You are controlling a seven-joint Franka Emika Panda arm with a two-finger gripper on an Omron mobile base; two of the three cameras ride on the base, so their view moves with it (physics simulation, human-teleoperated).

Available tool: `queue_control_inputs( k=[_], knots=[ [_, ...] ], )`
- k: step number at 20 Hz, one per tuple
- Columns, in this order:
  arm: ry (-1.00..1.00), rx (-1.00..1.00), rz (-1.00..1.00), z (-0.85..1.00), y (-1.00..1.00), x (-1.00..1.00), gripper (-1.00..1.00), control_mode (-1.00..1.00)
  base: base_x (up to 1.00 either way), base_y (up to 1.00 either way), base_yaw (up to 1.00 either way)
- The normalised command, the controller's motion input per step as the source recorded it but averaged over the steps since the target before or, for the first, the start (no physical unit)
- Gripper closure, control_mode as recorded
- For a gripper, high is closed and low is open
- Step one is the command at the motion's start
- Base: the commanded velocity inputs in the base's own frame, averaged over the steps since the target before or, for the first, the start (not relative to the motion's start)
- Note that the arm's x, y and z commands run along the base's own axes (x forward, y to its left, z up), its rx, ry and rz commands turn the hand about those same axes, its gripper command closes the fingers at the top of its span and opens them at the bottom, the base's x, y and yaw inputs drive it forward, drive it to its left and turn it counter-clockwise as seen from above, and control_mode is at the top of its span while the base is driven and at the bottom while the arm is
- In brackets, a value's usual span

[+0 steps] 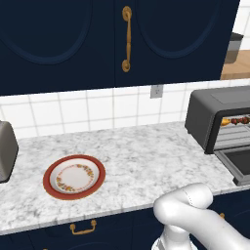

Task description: Pick up the kebab skewer and baguette bread, and place them inside the toaster oven. Close the toaster oven door and start by setting the timer.

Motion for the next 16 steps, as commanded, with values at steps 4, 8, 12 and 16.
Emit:
queue_control_inputs(
  k=[4,8,12,16],
  knots=[
    [0.00,0.00,0.00,0.28,0.10,0.44,-1.00,-1.00,0.00,0.00,0.00],
    [-0.03,0.00,0.00,0.46,0.13,0.45,-1.00,-1.00,0.00,0.00,0.00],
    [-0.10,0.00,0.00,0.71,0.18,0.32,-1.00,-1.00,0.00,0.00,0.00],
    [-0.10,0.00,0.00,0.73,0.22,0.35,-1.00,-1.00,0.00,0.00,0.00]
  ],
)
